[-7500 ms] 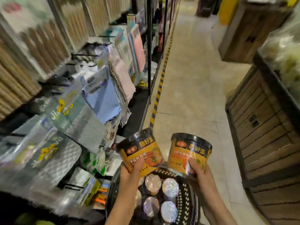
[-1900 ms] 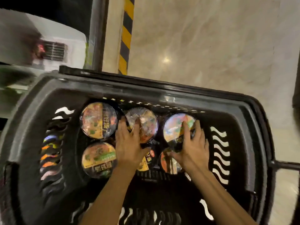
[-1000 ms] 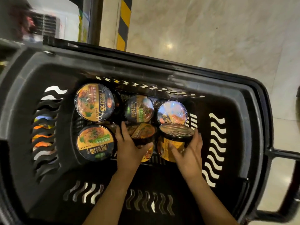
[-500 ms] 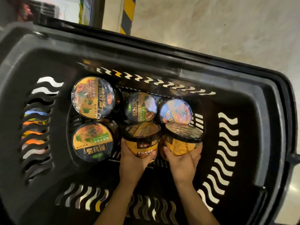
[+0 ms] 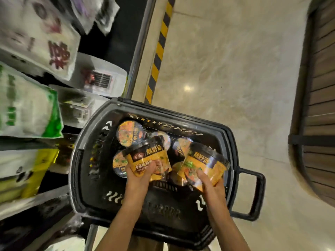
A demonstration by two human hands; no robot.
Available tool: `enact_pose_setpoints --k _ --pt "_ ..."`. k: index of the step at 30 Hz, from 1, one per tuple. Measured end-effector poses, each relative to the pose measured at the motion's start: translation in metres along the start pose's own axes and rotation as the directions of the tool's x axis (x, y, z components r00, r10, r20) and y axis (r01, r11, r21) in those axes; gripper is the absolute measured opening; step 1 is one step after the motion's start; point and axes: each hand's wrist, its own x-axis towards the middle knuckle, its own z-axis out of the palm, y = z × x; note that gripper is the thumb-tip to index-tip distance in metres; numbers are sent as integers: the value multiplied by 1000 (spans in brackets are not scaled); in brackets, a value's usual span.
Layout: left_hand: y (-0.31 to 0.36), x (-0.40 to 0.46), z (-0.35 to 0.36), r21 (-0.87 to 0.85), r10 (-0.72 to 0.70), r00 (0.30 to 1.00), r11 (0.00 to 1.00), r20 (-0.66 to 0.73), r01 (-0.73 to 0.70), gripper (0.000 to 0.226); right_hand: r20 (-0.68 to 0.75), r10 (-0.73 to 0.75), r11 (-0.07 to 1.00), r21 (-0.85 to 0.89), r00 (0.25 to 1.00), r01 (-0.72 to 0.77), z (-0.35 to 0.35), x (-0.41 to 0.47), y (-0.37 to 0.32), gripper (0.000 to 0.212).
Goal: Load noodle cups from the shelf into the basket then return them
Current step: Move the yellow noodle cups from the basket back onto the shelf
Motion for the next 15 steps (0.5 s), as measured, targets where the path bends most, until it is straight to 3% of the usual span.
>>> enact_pose_setpoints --k 3,6,11,13,15 --pt "47 -58 -15 -47 54 998 997 13 -53 109 78 -44 996 76 996 38 -13 -60 -42 105" --pt "92 -114 -32 -104 91 996 991 12 -89 111 156 -136 988 101 978 121 -24 -123 -83 84" --pt "146 -202 -65 -211 194 978 962 74 -175 49 161 -229 951 247 960 185 -38 -221 -127 54" --pt "161 -235 -80 -260 211 971 949 109 -177 43 171 -243 941 279 955 189 -44 -255 -136 47" --pt "178 -270 -96 -310 276 950 924 144 -221 42 205 -270 929 312 941 199 -46 -281 -143 57"
